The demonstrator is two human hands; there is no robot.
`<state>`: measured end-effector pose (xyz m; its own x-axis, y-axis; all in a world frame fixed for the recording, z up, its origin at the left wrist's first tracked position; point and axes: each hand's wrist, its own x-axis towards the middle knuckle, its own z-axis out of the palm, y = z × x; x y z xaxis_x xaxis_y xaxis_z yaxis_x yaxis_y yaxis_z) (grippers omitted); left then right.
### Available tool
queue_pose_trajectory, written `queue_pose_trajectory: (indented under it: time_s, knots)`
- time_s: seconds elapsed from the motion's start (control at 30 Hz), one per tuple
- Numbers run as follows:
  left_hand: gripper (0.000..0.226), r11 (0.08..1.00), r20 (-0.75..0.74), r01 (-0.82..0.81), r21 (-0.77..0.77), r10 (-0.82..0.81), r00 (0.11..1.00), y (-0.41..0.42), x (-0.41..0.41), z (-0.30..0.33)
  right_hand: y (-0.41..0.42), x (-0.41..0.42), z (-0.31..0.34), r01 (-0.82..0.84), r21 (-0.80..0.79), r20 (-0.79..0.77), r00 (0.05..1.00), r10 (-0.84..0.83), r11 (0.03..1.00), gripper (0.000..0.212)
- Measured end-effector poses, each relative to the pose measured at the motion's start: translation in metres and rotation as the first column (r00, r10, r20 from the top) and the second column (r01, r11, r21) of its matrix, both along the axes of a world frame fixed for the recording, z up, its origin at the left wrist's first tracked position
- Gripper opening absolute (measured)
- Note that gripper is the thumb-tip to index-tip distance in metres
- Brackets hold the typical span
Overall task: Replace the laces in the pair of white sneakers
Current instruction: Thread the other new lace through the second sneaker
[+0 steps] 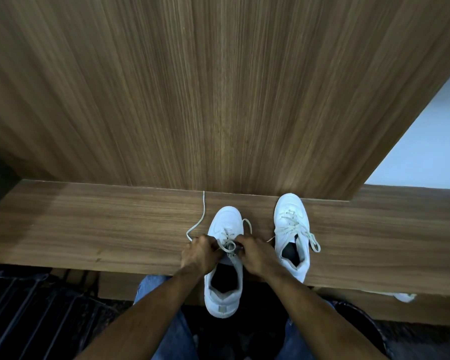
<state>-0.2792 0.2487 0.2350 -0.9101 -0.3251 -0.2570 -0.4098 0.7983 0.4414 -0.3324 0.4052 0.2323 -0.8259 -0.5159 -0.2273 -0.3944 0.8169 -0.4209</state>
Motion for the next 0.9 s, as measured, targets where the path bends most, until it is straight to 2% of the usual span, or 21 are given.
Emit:
queue_pose_trajectory:
  time_s: [0.1, 0.17, 0.2, 0.27, 0.3, 0.33, 0.37, 0.47, 0.5, 0.57, 0.6, 0.67, 0.73, 0.83, 0.9]
  knots:
    - [0.025, 1.000, -0.008, -0.008, 0.010, 0.008, 1.000, -0.001, 0.000, -0.001, 0.001, 0.000, 0.000, 0.044, 0.010, -0.046, 0.998, -0.043, 0.999, 0.023]
    - [0.024, 1.000, -0.015, -0.012, 0.022, 0.012, 1.000, -0.002, 0.000, -0.002, 0.003, -0.007, 0.007, 0.219, -0.154, -0.001, 0.975, -0.222, 0.963, 0.018]
    - [0.023, 0.999, -0.021, -0.015, 0.033, 0.016, 1.000, -0.003, -0.001, -0.002, 0.005, -0.014, 0.015, 0.349, -0.305, 0.078, 0.936, -0.342, 0.886, 0.016]
    - [0.021, 0.998, -0.029, -0.019, 0.058, 0.021, 0.999, -0.004, -0.001, -0.004, 0.010, -0.031, 0.034, 0.560, -0.582, 0.267, 0.816, -0.512, 0.589, 0.023]
    - [0.021, 0.998, -0.032, -0.018, 0.066, 0.020, 0.999, -0.004, -0.001, -0.006, 0.015, -0.039, 0.043, 0.598, -0.659, 0.303, 0.766, -0.567, 0.456, 0.024]
    - [0.021, 0.998, -0.030, -0.020, 0.067, 0.022, 0.999, -0.004, -0.002, -0.007, 0.020, -0.045, 0.050, 0.593, -0.691, 0.279, 0.746, -0.605, 0.412, 0.022]
    - [0.021, 0.998, -0.030, -0.024, 0.064, 0.026, 0.999, -0.004, -0.001, -0.009, 0.024, -0.048, 0.054, 0.569, -0.681, 0.206, 0.753, -0.625, 0.461, 0.020]
    - [0.019, 0.999, -0.037, -0.019, 0.044, 0.021, 0.999, -0.002, -0.001, -0.008, 0.030, -0.042, 0.047, 0.466, -0.434, -0.063, 0.838, -0.542, 0.771, 0.021]
    - [0.018, 0.998, -0.038, -0.016, 0.052, 0.018, 0.999, -0.003, -0.001, -0.009, 0.031, -0.036, 0.039, 0.403, -0.324, -0.142, 0.874, -0.465, 0.856, 0.032]
    - [0.017, 0.995, -0.039, 0.002, 0.101, 0.002, 0.999, -0.007, -0.002, -0.011, 0.030, -0.023, 0.025, 0.245, -0.160, -0.195, 0.942, -0.274, 0.956, 0.058]
    - [0.016, 0.987, -0.048, 0.014, 0.162, -0.006, 0.999, -0.010, -0.003, -0.013, 0.027, -0.017, 0.019, 0.159, -0.106, -0.194, 0.965, -0.177, 0.982, 0.063]
    - [0.023, 0.937, -0.095, 0.043, 0.348, -0.010, 0.995, -0.020, -0.002, -0.019, 0.018, -0.005, 0.010, 0.001, -0.022, -0.154, 0.988, -0.004, 1.000, 0.054]
    - [0.019, 0.883, -0.100, 0.074, 0.464, -0.031, 0.994, -0.028, 0.000, -0.022, 0.009, 0.007, 0.001, -0.038, 0.000, -0.061, 0.997, 0.038, 0.999, 0.040]
    - [0.013, 0.902, -0.064, 0.138, 0.409, -0.122, 0.990, -0.034, 0.000, -0.028, 0.001, 0.014, -0.003, 0.058, -0.013, -0.049, 0.997, -0.059, 0.998, 0.028]
    - [0.014, 0.958, -0.028, 0.143, 0.249, -0.140, 0.990, -0.030, 0.000, -0.025, -0.002, 0.012, -0.001, 0.058, 0.028, -0.127, 0.990, -0.054, 0.998, 0.026]
